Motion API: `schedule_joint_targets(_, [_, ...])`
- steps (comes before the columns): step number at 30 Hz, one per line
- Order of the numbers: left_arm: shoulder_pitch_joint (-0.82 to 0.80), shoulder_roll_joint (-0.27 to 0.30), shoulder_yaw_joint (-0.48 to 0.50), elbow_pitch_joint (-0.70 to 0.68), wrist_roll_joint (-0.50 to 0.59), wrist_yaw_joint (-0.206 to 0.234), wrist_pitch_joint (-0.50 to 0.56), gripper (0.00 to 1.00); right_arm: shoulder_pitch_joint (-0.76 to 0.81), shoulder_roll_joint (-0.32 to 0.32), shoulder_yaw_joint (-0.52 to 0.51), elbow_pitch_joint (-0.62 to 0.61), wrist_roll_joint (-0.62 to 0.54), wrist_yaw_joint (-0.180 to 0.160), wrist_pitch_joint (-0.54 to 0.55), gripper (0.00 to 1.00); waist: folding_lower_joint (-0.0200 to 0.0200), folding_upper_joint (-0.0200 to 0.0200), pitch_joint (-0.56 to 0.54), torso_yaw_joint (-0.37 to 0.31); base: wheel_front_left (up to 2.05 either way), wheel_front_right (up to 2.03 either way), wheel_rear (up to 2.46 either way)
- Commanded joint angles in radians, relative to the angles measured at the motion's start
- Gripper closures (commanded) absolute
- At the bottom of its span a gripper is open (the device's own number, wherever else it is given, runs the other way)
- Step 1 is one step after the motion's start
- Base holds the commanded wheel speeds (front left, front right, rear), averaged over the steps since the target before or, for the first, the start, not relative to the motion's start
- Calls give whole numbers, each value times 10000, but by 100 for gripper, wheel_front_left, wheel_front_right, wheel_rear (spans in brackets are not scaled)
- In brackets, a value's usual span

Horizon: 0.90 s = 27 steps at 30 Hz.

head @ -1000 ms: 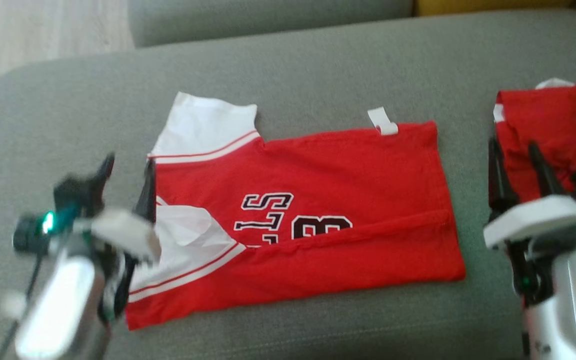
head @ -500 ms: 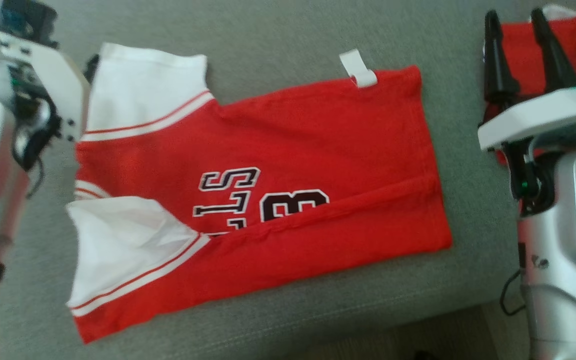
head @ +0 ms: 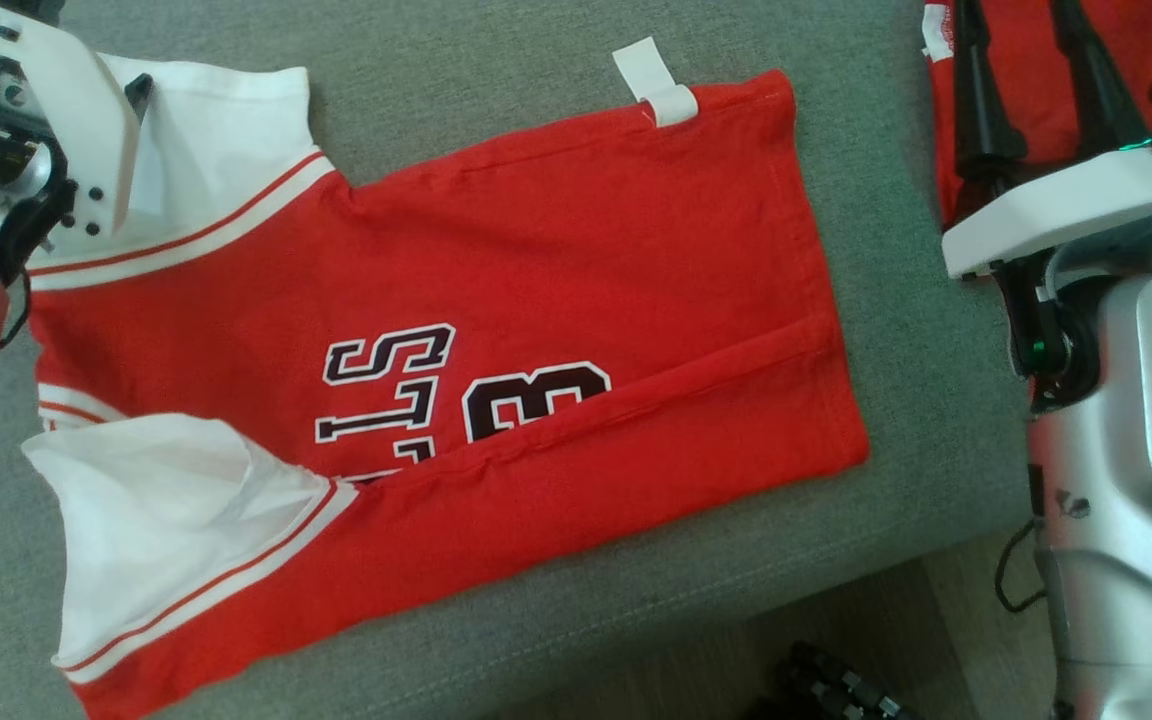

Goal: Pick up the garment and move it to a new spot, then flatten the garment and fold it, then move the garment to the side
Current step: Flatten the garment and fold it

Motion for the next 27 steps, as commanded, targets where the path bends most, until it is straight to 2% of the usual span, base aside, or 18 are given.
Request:
schedule_joint_targets(1, [-606, 509, 165, -137, -75, 15, -71, 0, -291, -5, 158, -296, 47, 65, -96, 0, -1, 1, 5, -1, 0, 0, 0])
schedule_joint_targets(11, [-1173, 587, -54, 1149, 14, 184, -421, 0, -390, -12, 84, -299, -27, 65, -69, 0, -1, 1, 34, 58, 0, 0, 0])
schedule_joint_targets(18, [-1211, 350, 22, 1791, -423, 110, -297, 0, -331, -13, 60, -231, -46, 65, -87, 0, -1, 1, 2, 120, 0, 0, 0])
schedule_joint_targets(27, [-1338, 59, 32, 1938, -959, 35, -515, 0, -388, 12, 80, -182, 7, 65, -75, 0, -1, 1, 16, 97, 0, 0, 0])
